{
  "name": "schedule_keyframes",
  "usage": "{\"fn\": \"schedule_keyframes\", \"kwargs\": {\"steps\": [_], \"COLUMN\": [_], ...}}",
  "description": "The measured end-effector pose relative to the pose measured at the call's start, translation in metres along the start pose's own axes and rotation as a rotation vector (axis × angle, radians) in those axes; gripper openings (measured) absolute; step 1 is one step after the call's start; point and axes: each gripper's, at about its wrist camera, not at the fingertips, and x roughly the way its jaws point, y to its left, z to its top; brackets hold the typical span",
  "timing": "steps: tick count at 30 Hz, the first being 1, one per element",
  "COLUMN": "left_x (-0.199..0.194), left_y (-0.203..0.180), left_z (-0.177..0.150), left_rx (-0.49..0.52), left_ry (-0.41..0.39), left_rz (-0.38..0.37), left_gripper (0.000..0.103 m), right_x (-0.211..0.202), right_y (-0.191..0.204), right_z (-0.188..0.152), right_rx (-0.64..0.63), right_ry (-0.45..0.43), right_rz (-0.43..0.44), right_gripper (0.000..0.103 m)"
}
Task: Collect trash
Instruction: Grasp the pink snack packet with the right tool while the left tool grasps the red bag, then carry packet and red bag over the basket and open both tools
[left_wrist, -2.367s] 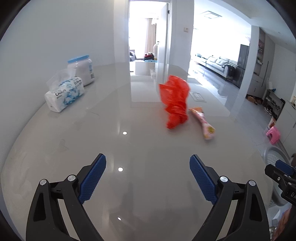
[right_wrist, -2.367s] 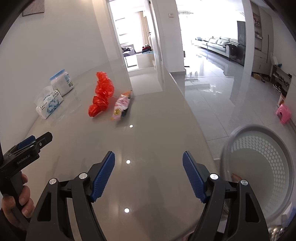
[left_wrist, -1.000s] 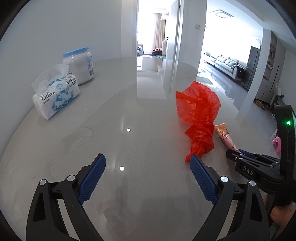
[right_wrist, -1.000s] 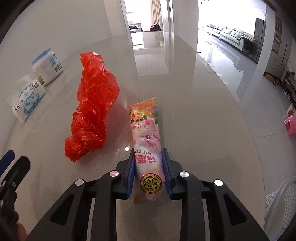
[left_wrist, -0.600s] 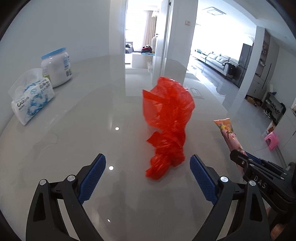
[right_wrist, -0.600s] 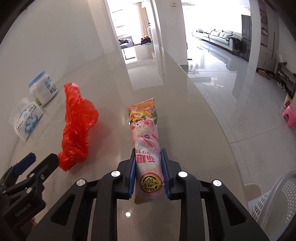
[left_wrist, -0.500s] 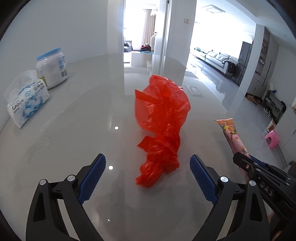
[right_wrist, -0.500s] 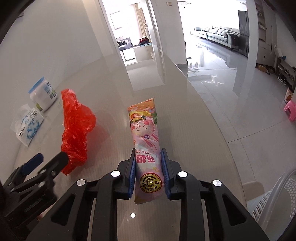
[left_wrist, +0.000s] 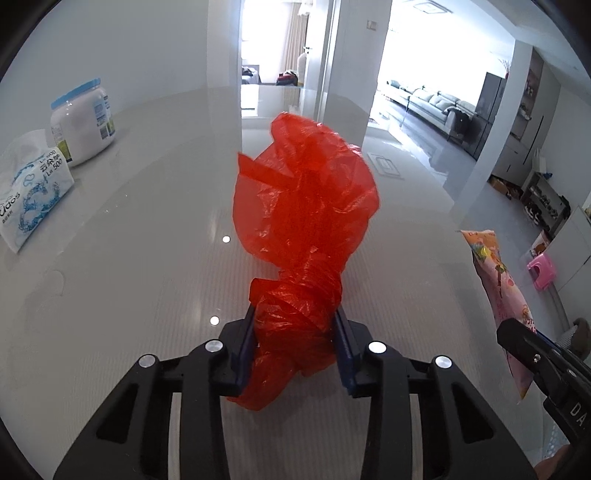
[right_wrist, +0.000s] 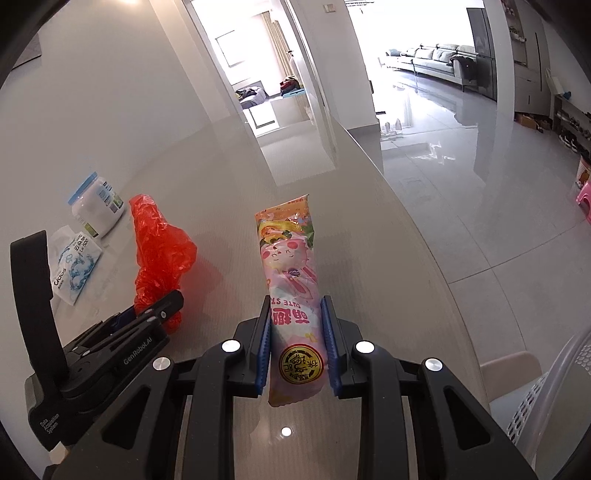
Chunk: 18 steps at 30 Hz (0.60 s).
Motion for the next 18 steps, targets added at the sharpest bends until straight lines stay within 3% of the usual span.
{"fn": "schedule_keyframes", "kwargs": {"steps": [7,12,18], "left_x": [-0.036,-0.08,-0.121], "left_y": [-0.001,-0.012,-0.027], "left_z": [-0.016,-0.044,-0.075], "left_rx": [0.036,0.099,0.135], "left_ry": [-0.064,-0.113,-0.118], "left_rz": [0.019,0.026,-0.004], "left_gripper": [0.034,0.034,0.034], "right_x": [-0.029,-0.073,-0.126], "right_y": [-0.01,-0.028,-0.042], "right_z": [-0.016,-0.032,-0.058], "right_rx": [0.011,0.043,0.047], "right_ry": [0.004,-0.006,-0.044], "right_rz": [-0.02,-0.048,-0.086], "right_gripper": [0.024,0.024,0.024]}}
